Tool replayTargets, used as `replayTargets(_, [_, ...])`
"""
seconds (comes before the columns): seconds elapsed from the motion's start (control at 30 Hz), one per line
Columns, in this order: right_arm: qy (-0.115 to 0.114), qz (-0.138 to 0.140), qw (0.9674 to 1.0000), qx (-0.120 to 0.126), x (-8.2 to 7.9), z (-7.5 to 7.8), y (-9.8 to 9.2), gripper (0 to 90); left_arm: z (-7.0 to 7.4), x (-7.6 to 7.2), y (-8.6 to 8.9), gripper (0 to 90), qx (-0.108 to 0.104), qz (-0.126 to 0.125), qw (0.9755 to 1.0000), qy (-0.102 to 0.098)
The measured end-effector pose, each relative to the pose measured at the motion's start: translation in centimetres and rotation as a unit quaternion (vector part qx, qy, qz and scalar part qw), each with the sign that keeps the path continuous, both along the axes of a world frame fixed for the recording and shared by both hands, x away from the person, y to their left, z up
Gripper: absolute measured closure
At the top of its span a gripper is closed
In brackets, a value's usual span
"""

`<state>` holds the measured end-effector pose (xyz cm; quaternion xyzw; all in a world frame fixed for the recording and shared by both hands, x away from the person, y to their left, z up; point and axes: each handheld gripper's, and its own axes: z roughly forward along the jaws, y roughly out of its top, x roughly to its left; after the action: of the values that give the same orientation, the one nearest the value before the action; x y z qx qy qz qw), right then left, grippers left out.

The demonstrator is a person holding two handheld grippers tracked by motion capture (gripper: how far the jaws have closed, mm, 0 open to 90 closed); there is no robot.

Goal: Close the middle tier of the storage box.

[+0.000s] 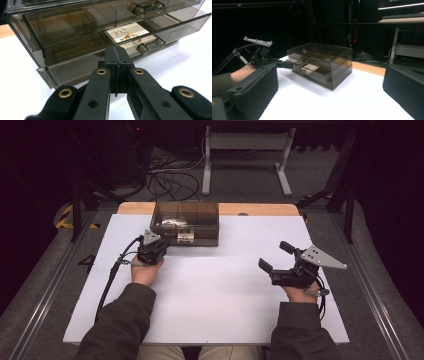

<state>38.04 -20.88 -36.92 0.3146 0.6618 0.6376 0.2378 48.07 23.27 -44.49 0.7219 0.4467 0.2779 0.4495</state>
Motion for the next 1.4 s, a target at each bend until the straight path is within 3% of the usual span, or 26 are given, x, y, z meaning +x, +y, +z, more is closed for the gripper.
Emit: replayTargets(1.4, [0.001,-0.003,1.0000,-0.003,0.1,-0.1,0.0,0.7,0.0,1.6,-0.6,90.0,0.001,0.016,0.9999,-0.004])
